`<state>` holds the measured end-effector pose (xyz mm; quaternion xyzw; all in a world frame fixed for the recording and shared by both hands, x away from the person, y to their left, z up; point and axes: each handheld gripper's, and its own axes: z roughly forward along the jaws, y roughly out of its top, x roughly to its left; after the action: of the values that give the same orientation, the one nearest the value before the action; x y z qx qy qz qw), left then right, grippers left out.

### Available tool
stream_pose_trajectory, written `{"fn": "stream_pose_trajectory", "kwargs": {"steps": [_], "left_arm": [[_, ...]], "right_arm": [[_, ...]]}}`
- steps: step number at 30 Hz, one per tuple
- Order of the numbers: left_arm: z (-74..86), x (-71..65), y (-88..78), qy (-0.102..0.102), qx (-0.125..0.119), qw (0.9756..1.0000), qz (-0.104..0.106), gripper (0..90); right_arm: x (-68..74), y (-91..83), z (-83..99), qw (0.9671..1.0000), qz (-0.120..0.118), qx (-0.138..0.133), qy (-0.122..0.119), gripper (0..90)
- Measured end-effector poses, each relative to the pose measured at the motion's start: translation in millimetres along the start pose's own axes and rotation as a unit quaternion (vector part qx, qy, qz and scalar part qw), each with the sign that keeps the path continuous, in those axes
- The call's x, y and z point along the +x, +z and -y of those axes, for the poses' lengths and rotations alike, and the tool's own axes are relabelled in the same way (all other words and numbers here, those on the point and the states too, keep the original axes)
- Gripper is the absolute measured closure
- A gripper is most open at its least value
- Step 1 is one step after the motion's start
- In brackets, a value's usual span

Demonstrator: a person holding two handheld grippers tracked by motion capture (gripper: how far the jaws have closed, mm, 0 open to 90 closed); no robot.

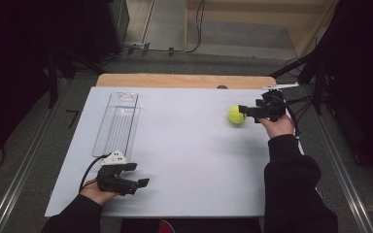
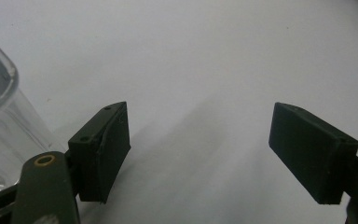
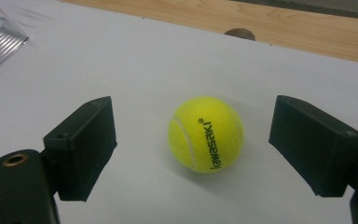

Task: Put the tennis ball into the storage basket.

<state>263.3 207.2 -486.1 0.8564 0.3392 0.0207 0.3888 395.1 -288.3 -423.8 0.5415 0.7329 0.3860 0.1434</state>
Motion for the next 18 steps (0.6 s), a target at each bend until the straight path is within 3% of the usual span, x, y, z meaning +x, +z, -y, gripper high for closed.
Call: {"fn": "stream_pose_trajectory", "kwargs": {"steps": [10,18], "left_arm": [[3.9,-0.1,-1.3,-0.004,0.001,1.0,-0.002,21.2],[6.4,0.2,-2.8,-0.011,0.0,0.9999,-0.005,21.2]], "right_arm": [[-5.7,17.4,-6.6,0.9999,0.014,0.005,-0.004,12.8],[-7.9,28.4,-12.0,1.0,0.008,0.004,0.003,12.8]]}}
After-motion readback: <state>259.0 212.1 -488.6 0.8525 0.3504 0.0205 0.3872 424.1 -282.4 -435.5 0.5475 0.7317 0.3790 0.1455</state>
